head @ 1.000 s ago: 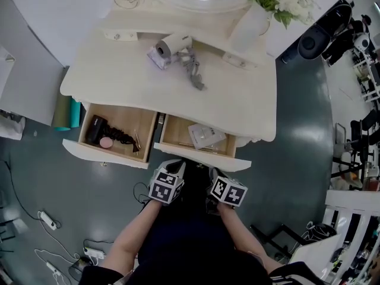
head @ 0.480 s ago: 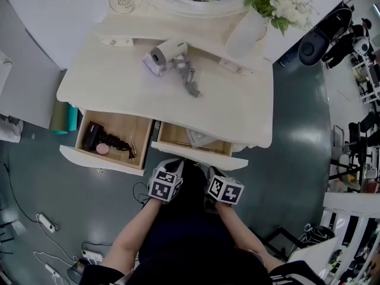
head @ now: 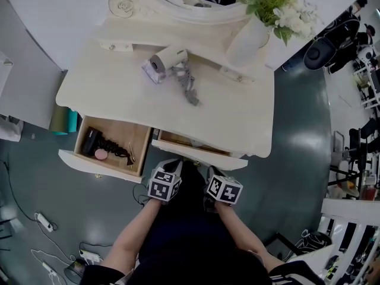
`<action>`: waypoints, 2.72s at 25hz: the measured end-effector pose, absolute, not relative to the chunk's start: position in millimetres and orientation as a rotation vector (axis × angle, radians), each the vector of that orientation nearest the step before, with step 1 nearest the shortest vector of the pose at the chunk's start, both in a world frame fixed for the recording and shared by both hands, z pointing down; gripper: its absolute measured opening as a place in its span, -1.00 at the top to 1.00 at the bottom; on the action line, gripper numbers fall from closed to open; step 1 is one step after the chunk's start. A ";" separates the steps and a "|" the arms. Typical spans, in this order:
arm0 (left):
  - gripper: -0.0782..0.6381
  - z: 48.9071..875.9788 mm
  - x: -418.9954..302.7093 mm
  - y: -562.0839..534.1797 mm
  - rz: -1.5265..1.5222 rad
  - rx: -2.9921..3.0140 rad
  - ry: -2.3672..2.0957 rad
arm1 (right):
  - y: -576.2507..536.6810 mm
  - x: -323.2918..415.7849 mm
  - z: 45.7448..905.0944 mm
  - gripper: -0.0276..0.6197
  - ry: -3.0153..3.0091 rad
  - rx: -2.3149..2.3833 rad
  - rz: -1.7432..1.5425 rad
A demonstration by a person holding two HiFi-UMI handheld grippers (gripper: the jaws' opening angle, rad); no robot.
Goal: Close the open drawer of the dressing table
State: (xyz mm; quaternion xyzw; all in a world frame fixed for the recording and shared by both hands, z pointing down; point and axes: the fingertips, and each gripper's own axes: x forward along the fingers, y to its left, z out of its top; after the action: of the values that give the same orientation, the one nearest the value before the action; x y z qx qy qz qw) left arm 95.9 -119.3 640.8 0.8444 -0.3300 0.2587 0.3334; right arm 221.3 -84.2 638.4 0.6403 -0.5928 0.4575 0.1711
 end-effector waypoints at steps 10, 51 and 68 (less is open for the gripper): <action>0.74 642.5 103.6 -137.7 0.670 2.195 -0.880 | -112.8 230.4 637.6 0.87 -1.712 1.824 1.270; 0.74 616.0 94.1 -138.9 0.581 2.263 -0.859 | -139.9 230.9 627.7 0.87 -1.819 1.942 1.144; 0.74 597.3 93.0 -100.6 0.552 2.367 -0.784 | -83.8 219.9 612.4 0.87 -1.850 2.015 1.127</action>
State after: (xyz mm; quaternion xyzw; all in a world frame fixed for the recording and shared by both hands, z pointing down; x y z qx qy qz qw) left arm 93.0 -100.6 597.3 0.8872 -0.2937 0.2068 0.2896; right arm 219.9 -83.8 612.4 0.6782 -0.6226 0.3795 0.0914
